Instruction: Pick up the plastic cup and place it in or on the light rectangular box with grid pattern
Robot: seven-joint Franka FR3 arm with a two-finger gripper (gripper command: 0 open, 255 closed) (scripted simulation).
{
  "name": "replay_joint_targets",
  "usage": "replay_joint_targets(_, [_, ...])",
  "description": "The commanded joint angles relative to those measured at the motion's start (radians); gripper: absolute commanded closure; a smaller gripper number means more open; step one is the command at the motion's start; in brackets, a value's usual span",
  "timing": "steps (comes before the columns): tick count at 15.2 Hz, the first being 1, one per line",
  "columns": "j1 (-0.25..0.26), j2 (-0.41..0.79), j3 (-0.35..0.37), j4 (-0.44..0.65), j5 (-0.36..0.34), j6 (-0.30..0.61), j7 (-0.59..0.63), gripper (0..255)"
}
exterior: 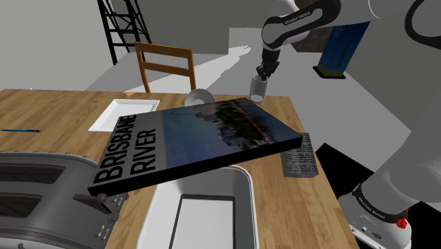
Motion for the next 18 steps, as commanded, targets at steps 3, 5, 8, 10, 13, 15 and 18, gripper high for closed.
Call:
replay_joint_targets(3, [0.001,-0.017,0.000,0.032,-0.002,-0.048,-0.001,255])
replay_joint_targets(5, [0.001,-0.024,0.000,0.049,-0.002,-0.073,-0.001,255])
replay_joint_targets(8, [0.001,-0.035,-0.001,0.076,-0.003,-0.111,-0.002,255])
replay_joint_targets(10, [0.001,-0.040,-0.001,0.096,-0.004,-0.136,-0.002,255])
replay_joint_targets(13, [0.002,-0.048,-0.001,0.127,-0.004,-0.174,-0.003,255])
replay_joint_targets(15, [0.002,-0.051,-0.001,0.149,-0.004,-0.200,-0.004,255])
replay_joint_targets(18, [0.002,-0.055,-0.001,0.185,-0.004,-0.239,-0.005,255])
